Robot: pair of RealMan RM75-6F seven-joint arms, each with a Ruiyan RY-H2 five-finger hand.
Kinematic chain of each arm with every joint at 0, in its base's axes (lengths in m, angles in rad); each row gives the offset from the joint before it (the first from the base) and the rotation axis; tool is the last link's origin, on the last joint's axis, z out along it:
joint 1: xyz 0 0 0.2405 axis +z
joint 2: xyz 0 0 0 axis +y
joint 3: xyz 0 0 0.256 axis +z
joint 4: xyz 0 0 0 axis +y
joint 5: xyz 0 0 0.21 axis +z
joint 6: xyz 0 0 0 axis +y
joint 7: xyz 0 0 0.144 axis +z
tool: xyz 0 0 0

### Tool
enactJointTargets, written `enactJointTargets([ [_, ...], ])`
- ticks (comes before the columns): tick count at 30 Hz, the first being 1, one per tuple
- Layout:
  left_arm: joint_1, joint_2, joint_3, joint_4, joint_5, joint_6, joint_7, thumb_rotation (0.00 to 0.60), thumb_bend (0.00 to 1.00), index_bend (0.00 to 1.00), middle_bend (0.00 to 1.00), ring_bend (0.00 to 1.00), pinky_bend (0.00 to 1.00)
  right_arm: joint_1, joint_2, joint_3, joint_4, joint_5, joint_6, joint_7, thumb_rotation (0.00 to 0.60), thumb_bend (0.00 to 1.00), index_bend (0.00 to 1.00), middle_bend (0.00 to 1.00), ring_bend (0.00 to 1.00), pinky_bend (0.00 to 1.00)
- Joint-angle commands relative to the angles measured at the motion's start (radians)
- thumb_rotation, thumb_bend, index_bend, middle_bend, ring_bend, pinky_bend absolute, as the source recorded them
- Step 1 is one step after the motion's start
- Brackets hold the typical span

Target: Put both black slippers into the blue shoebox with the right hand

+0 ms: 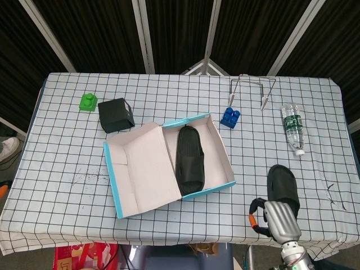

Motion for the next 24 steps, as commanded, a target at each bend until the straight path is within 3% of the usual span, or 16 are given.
enactJointTargets([
  [1, 0.001, 0.0, 0.0, -0.001, 0.001, 0.002, 0.002, 0.6, 0.04, 0.22, 0.05, 0.0, 0.04, -0.034, -0.017, -0.044, 0.05, -0.042, -0.067, 0.049, 0.6, 0.49, 0.63, 0.51, 0.67, 0.76],
  [8, 0.001, 0.0, -0.004, 0.003, -0.006, 0.0, -0.003, 0.6, 0.04, 0.22, 0.05, 0.0, 0.04, -0.031, -0.091, -0.019, 0.104, -0.071, -0.178, 0.097, 0.6, 0.5, 0.62, 0.51, 0.66, 0.76],
  [11, 0.0, 0.001, -0.005, 0.006, -0.008, -0.003, -0.006, 0.6, 0.04, 0.22, 0.05, 0.0, 0.04, -0.022, -0.116, 0.003, 0.124, -0.079, -0.224, 0.15, 0.6, 0.5, 0.6, 0.5, 0.6, 0.76],
  [24, -0.002, -0.001, -0.005, 0.01, -0.008, -0.006, -0.006, 0.6, 0.04, 0.22, 0.05, 0.0, 0.04, 0.058, -0.16, 0.145, 0.218, 0.0, -0.423, 0.377, 0.6, 0.51, 0.44, 0.37, 0.46, 0.72],
])
